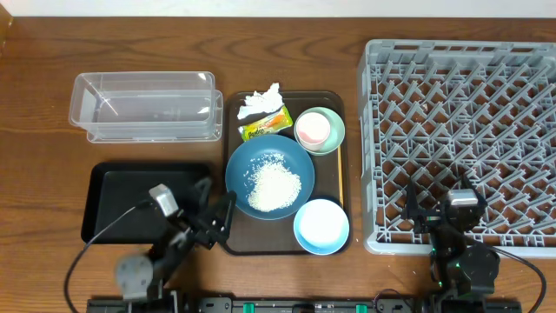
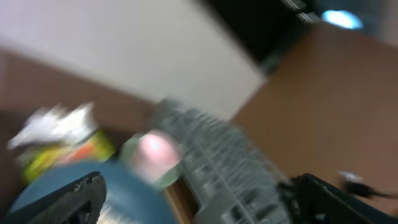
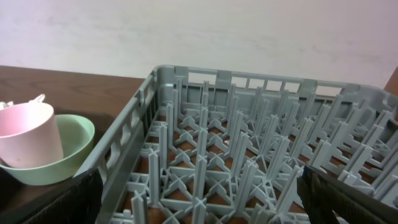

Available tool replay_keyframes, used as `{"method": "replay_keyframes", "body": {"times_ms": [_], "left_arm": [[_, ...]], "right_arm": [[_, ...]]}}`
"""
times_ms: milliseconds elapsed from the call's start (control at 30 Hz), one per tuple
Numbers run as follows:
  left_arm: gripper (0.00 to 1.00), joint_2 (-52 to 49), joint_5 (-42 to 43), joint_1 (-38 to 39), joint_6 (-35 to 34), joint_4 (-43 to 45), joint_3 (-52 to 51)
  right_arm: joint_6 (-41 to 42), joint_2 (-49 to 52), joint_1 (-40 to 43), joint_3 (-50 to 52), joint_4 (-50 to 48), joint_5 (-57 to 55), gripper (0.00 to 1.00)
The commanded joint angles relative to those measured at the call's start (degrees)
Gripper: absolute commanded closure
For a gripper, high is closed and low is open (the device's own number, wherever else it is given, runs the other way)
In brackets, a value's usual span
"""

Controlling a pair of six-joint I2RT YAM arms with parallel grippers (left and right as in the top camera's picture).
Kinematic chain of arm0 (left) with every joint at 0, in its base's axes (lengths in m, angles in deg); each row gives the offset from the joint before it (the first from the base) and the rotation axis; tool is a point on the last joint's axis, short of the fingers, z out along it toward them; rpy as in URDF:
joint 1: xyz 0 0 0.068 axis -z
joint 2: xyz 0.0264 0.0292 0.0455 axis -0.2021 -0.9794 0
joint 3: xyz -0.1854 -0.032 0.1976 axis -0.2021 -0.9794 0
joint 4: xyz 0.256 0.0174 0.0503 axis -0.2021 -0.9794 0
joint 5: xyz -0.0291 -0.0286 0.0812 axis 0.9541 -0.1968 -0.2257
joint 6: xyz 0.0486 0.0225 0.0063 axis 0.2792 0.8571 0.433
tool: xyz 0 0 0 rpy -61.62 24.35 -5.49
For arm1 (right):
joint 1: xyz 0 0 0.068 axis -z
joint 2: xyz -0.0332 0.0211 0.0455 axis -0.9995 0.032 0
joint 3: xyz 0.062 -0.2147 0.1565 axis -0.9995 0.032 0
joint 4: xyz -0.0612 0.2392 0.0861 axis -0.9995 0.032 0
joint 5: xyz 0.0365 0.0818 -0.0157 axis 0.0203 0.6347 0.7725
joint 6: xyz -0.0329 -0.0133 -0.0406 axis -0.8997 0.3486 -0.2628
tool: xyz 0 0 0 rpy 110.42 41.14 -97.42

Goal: Sort waste into correct bins and load items into the dishwasher rack
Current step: 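Move the left gripper over the black tray toward the blue plate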

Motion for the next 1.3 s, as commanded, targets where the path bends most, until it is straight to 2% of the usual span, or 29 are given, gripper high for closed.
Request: {"method": "replay_keyframes", "body": {"times_ms": [0, 100, 233, 367, 533, 667, 733, 833, 900, 967, 1267], "left_arm": [[0.01, 0.33, 5.97, 0.04, -6.34, 3.85, 1.99], [0.01, -0.42, 6.01, -0.07, -6.29, 2.54, 5.40], [0.01, -6.27, 6.16, -0.09, -2.89, -5.35, 13.27], [0.01, -17.46, 10.45, -0.09, 7.21, -14.67, 24.61], [0.01, -33.18, 16.15, -0.09, 16.37, -24.48, 39.47], [0.01, -42.49, 16.22, -0.09, 25.57, -35.65, 49.09], [0.01, -45.13, 11.82, -0.09, 29.46, -41.40, 52.17], [0.01, -47.52, -4.22, -0.07, 36.52, -52.89, 56.83], [0.01, -48.46, -15.72, 0.13, 38.42, -59.36, 59.60], [0.01, -48.98, -21.88, 0.20, 38.62, -63.76, 61.77], [0.01, -48.72, -19.96, 0.46, 38.97, -68.04, 63.19]], "right_arm": [[-0.52, -0.07, -0.57, 0.07, 0.28, -0.72, 0.01], [-0.52, -0.07, -0.57, 0.07, 0.28, -0.70, 0.01], [-0.52, -0.07, -0.57, 0.07, 0.28, -0.72, 0.01], [-0.52, -0.07, -0.57, 0.07, 0.28, -0.70, 0.01], [-0.52, -0.07, -0.57, 0.07, 0.28, -0.70, 0.01], [-0.52, -0.07, -0.57, 0.07, 0.28, -0.70, 0.01], [-0.52, -0.07, -0.57, 0.07, 0.28, -0.70, 0.01], [-0.52, -0.07, -0.57, 0.07, 0.28, -0.70, 0.01], [-0.52, -0.07, -0.57, 0.07, 0.28, -0.70, 0.01], [-0.52, -0.07, -0.57, 0.07, 0.28, -0.70, 0.01], [-0.52, -0.07, -0.57, 0.07, 0.28, -0.72, 0.01]]}}
